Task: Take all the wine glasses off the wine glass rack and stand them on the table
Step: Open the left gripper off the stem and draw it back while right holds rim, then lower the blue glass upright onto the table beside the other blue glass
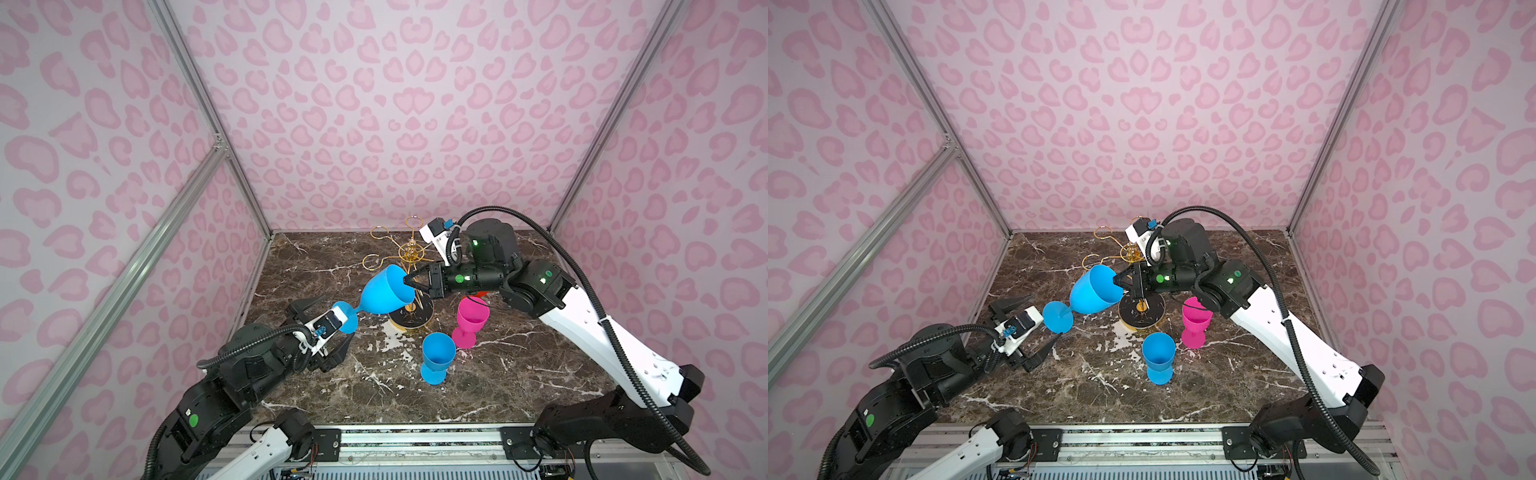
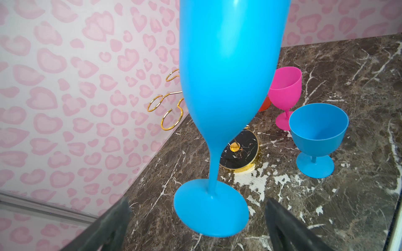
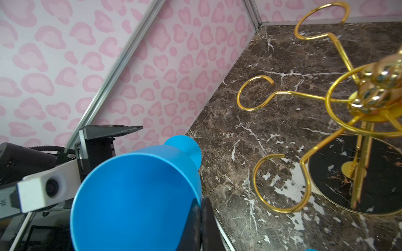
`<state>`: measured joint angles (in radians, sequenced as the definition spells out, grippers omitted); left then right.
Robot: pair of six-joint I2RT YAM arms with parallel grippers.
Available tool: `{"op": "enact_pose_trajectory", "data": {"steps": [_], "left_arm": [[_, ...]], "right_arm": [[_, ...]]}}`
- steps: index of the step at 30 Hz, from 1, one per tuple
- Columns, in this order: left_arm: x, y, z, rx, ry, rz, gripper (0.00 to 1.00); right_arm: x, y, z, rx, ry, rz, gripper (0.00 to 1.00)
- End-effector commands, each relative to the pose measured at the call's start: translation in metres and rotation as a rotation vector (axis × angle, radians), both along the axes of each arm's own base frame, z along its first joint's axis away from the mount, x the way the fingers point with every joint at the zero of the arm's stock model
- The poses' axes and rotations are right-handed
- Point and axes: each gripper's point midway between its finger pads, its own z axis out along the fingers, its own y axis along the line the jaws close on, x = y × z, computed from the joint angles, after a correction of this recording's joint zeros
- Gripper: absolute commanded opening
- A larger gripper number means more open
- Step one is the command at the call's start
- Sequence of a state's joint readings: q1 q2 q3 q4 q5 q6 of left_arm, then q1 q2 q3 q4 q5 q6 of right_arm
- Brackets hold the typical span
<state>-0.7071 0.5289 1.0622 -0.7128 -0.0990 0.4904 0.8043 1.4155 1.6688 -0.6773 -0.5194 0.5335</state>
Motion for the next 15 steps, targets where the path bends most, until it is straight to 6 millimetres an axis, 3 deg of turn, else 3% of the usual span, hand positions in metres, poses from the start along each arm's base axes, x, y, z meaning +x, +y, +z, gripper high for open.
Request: {"op": "enact_pose_trajectory", "data": {"steps": [1,8,15], "left_arm": [[0.005,0.008,0.019,-0.13,-0.032,0.075,0.98],[0.016,0.024,0.031,-0.336,-0.014,0.22,0.98],[0.032,0.032,0.027,-0.408,0.039,0.339,0.98]], "right_arm": [[0.0,-0.01,-0.015,-0.122,-0.061,-0.023,0.0],[-0.013,-0.018,-0.034,-0.363,-0.186,-0.018,0.0],[-0.031,-0.011,-0.05,-0.491,-0.276,0.03,0.0]]}}
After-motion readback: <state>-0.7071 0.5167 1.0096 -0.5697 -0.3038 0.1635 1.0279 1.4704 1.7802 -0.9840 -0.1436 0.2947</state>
